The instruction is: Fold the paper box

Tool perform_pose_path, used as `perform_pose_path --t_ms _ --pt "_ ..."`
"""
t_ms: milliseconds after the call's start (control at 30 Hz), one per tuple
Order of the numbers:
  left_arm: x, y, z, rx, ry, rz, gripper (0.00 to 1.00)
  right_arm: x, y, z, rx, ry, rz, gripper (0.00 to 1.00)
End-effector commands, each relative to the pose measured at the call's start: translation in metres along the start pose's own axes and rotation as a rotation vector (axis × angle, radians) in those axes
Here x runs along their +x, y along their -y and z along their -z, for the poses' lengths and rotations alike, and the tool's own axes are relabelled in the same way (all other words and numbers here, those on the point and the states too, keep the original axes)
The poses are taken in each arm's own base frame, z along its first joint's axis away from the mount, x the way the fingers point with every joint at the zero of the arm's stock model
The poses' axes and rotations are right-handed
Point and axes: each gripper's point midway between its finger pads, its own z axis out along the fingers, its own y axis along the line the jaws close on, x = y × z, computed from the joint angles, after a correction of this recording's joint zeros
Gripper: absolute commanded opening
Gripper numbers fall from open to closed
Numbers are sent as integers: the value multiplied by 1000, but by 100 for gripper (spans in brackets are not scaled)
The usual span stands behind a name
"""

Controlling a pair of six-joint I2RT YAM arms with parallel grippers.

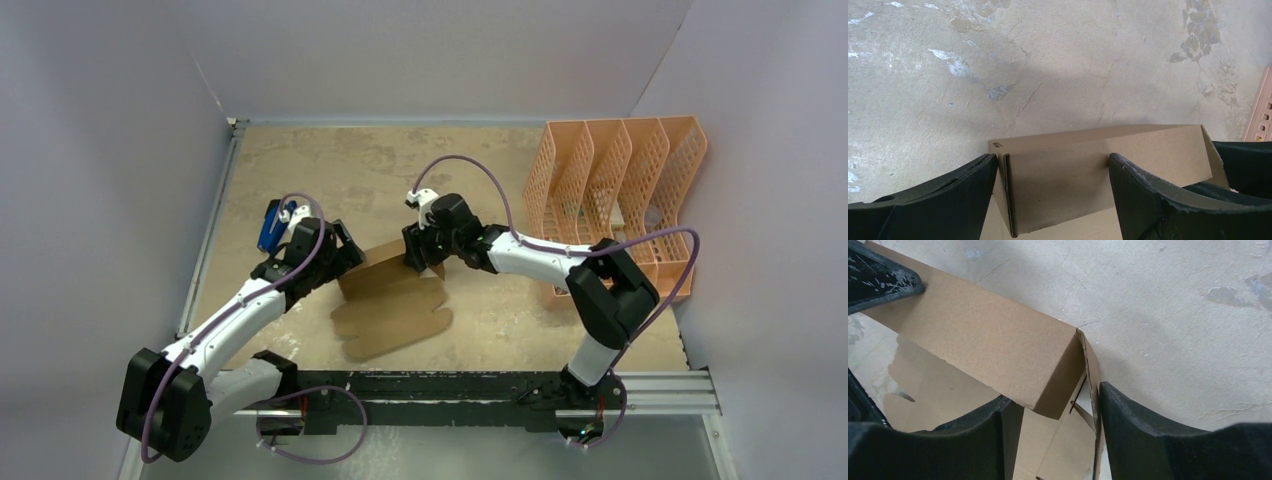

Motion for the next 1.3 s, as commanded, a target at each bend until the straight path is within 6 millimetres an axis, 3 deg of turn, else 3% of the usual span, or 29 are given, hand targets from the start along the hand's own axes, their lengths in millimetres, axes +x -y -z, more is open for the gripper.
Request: perform_pose_path --t_ms 0,200,267,500,733,867,1067,1267 --pt "-7 8 0 31 30 -8 81 -11 -1 4 -5 -6 88 61" --pt "-7 8 -1 27 26 -20 81 10 -2 0 -85 -70 261 67" --pt "-8 9 0 29 28 -22 81 6 -3 3 -82 -76 264 65" --pt "-10 12 0 49 40 -4 81 -14 -15 8 -54 -108 62 59" --pt "-12 19 1 80 50 13 80 -20 0 -2 61 -108 -63 46" --pt "-14 22 2 91 57 19 80 -28 2 -9 83 -81 -109 48" --pt "-18 20 2 90 83 18 80 -33 -3 -15 55 -35 -134 59" --pt "-17 7 -1 58 114 -2 80 -38 -16 -2 -49 72 -57 70"
